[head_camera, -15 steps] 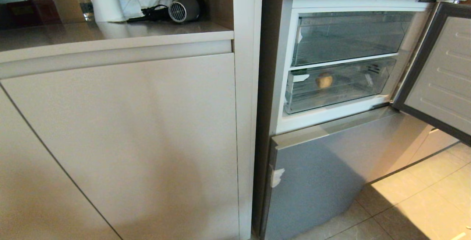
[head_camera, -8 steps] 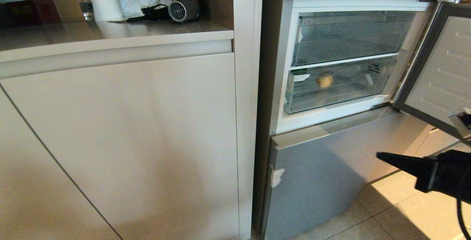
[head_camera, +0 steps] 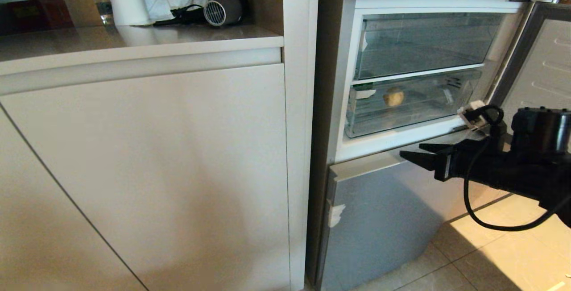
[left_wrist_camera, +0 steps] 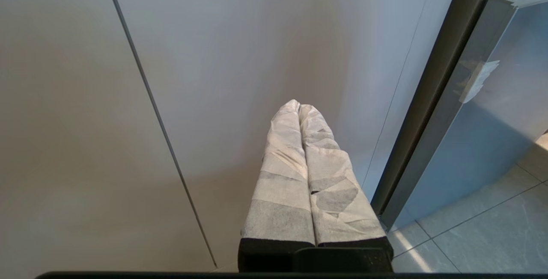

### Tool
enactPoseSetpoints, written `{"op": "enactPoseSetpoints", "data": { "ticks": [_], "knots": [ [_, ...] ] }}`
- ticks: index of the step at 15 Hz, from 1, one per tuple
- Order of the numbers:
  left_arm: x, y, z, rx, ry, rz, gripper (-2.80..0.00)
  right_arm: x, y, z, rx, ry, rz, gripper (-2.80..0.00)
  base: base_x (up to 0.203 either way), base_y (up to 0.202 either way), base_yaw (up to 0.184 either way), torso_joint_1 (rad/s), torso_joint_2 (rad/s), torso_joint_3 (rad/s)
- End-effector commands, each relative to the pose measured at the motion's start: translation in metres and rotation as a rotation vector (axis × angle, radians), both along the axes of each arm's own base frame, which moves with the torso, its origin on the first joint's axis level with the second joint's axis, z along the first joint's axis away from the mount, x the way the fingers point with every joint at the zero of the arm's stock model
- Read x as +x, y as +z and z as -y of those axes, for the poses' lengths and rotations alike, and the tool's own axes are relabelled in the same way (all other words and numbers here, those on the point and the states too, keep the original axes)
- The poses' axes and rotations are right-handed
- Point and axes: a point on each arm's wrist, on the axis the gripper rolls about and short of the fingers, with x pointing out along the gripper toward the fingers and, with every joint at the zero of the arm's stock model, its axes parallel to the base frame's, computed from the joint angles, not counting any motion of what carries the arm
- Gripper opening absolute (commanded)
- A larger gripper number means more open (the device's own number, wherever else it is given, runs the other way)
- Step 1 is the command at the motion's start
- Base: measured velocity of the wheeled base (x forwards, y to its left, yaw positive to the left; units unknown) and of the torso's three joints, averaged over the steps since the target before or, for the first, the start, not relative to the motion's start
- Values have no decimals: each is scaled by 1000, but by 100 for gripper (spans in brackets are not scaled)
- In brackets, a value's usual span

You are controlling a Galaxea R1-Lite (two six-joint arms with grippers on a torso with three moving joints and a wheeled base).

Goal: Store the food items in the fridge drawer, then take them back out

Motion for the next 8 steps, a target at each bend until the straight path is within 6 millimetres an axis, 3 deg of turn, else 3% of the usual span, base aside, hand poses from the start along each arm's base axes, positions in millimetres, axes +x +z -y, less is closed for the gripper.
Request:
{"op": "enactPoseSetpoints", "data": {
  "ticks": [1,8],
  "knots": [
    [1,-3,0,0,0,-10,-280,16,-8,-4,-11,13,-6,0,0,0,0,0,0,0],
    [1,-3,0,0,0,-10,-280,43,13,-18,-33,51,106,0,0,0,0,0,0,0]
  ]
}}
